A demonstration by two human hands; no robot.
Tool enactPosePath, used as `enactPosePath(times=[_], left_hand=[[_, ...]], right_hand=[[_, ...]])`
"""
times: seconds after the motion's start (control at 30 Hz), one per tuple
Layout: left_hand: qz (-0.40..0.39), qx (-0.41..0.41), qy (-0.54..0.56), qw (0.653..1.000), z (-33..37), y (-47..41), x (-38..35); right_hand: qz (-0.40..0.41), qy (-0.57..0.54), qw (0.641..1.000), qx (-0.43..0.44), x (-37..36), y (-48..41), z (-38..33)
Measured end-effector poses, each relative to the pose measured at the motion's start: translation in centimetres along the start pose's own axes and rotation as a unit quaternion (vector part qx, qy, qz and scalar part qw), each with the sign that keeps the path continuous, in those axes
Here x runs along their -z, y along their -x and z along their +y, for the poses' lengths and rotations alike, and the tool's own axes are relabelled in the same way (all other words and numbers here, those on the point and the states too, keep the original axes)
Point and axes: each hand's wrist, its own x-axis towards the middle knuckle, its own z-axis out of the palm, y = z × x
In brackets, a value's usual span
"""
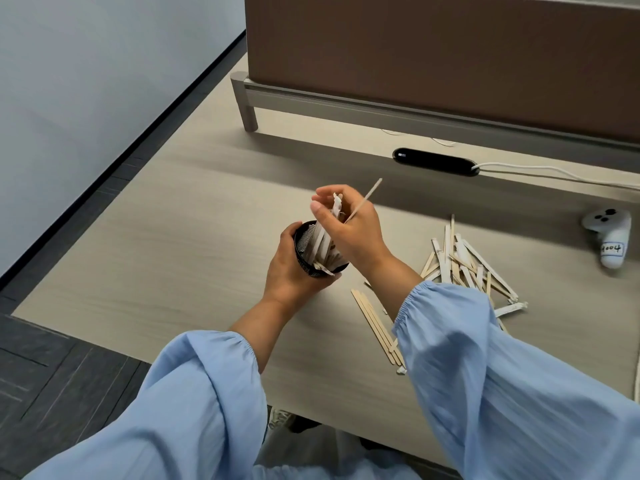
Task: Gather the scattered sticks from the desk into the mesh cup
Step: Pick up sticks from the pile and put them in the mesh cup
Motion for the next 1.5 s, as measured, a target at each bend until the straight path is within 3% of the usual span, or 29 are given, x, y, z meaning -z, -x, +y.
enactPosePath(times=[0.23, 0.33, 0.47, 0.53, 0.6, 0.7, 0.77, 0.87, 0.93, 1.0, 1.13, 1.2, 1.3, 1.37, 1.43, 1.5], left_hand=[[0.009, -0.013, -0.017, 1.000, -0.5, 0.0, 0.3], [0.022, -0.016, -0.005, 1.000, -0.9, 0.0, 0.7], [0.006, -0.039, -0.006, 0.999, -0.8, 0.2, 0.9], [0.003, -0.038, -0.011, 0.999, -0.9, 0.1, 0.8], [0.009, -0.022, -0.010, 1.000, -1.2, -0.1, 0.8], [0.012, -0.028, -0.046, 0.998, -1.8, -0.3, 1.0], [0.014, -0.064, -0.091, 0.994, -1.7, -0.3, 1.0], [0.014, -0.113, -0.153, 0.982, -1.2, -0.3, 0.5], [0.025, -0.120, -0.149, 0.981, -1.2, -0.2, 0.3], [0.036, -0.121, -0.125, 0.984, -1.2, -0.1, 0.5], [0.011, -0.119, -0.140, 0.983, -1.0, 0.2, 0.8], [0.008, -0.115, -0.138, 0.984, -0.8, 0.3, 0.8], [-0.013, -0.134, -0.178, 0.975, -1.1, 0.2, 0.7], [-0.009, -0.122, -0.171, 0.978, -1.2, 0.3, 0.7], [0.005, -0.105, -0.145, 0.984, -1.4, 0.7, 0.8], [0.018, -0.101, -0.133, 0.986, -1.9, 0.8, 0.6]], right_hand=[[0.060, -0.025, 0.998, 0.014, 0.5, -0.8, -0.3], [0.097, 0.016, 0.995, 0.018, 1.2, -1.1, 0.3], [-0.037, 0.156, 0.982, -0.099, 1.2, -1.6, 2.4], [-0.102, 0.149, 0.970, -0.161, 1.2, -1.1, 2.8], [-0.105, 0.079, 0.979, -0.158, 1.4, -0.6, 2.4], [-0.023, -0.001, 0.992, -0.121, 2.1, -0.6, 1.4], [-0.025, 0.039, 0.994, -0.097, 2.2, -0.8, 1.4], [-0.153, 0.183, 0.966, -0.098, 1.3, -0.7, 2.3], [-0.123, 0.224, 0.962, -0.095, 1.2, -0.6, 2.6], [-0.047, 0.210, 0.972, -0.097, 1.6, -0.7, 2.6], [-0.158, 0.160, 0.964, -0.138, 1.7, -0.1, 2.6], [-0.115, 0.165, 0.973, -0.111, 1.7, -0.1, 2.5], [-0.158, 0.108, 0.971, -0.144, 2.2, -0.2, 2.6], [-0.094, 0.078, 0.982, -0.146, 2.9, -0.2, 2.7], [-0.002, 0.147, 0.979, -0.143, 3.8, -0.4, 3.1], [-0.055, 0.292, 0.935, -0.195, 5.0, -0.5, 3.7]])
